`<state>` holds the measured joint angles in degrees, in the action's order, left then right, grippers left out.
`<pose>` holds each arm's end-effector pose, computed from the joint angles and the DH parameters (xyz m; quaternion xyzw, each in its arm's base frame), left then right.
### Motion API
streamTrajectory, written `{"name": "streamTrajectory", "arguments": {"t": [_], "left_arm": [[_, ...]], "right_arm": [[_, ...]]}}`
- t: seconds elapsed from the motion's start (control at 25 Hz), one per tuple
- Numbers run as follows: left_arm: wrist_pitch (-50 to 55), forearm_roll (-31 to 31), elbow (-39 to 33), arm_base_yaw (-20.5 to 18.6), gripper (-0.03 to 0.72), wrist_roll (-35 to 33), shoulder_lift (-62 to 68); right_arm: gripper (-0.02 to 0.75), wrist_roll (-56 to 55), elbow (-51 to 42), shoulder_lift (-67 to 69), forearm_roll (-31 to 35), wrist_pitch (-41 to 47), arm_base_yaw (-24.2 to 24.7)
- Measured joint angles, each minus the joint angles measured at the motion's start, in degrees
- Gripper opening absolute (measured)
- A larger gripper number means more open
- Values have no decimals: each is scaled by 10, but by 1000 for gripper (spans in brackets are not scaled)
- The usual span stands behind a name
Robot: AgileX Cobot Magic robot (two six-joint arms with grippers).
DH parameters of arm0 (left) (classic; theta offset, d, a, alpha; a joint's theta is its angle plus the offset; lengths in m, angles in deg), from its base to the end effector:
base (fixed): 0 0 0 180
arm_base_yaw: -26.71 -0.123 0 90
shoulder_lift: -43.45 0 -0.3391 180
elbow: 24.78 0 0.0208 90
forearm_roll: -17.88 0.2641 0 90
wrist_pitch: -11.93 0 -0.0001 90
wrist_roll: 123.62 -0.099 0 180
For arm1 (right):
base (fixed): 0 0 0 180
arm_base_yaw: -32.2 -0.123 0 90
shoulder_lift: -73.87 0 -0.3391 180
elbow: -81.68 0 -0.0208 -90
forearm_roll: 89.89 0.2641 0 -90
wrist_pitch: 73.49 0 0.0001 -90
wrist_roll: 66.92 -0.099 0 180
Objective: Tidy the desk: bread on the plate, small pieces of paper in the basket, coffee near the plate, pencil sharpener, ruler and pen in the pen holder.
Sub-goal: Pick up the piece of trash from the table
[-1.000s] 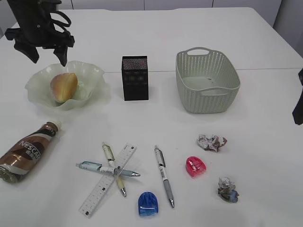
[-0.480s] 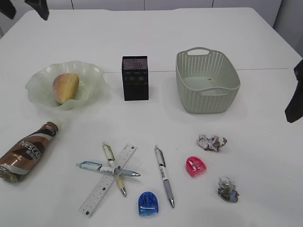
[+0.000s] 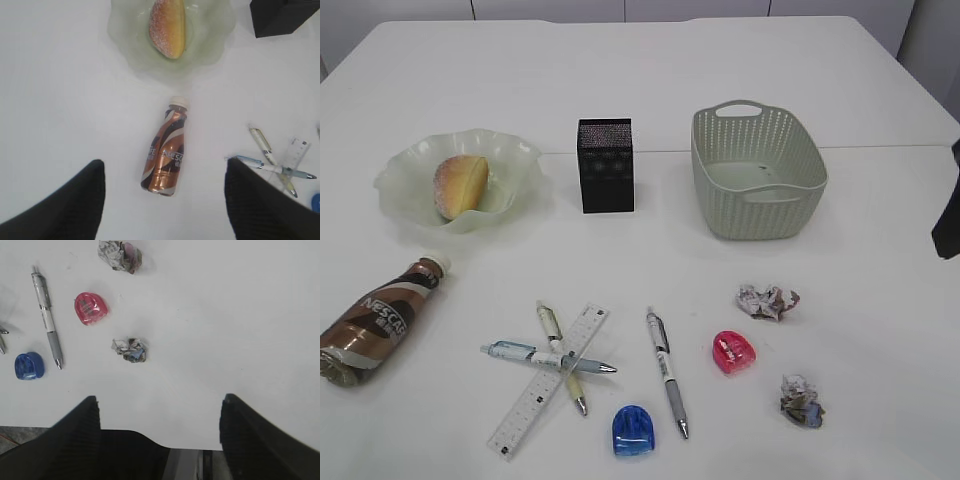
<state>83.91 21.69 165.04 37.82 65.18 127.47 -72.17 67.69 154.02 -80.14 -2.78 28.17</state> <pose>0.2643 -0.0455 0.4701 0.0199 0.9560 -0.0175 0.2921 0.2311 0.0322 0.3645 0.0278 0.9874 0.0936 0.1242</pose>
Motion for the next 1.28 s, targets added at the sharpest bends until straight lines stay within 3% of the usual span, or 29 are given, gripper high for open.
{"name": "streamTrajectory", "arguments": {"t": [0.2, 0.4, 0.6, 0.92, 1.28], "left_arm": [[2, 0, -14, 0, 538, 0, -106], [3, -5, -14, 0, 538, 4, -159], [4, -12, -14, 0, 538, 4, -172], [4, -12, -14, 0, 538, 6, -181], [5, -12, -14, 0, 536, 6, -182]], "right_arm": [[470, -47, 0, 0, -73, 0, -15], [424, -115, 0, 19, -148, 1, -111], [417, -140, 0, 56, -150, 1, -177], [417, -145, 1, 150, -147, -7, -184], [417, -145, 1, 227, -120, -81, -212]]}}
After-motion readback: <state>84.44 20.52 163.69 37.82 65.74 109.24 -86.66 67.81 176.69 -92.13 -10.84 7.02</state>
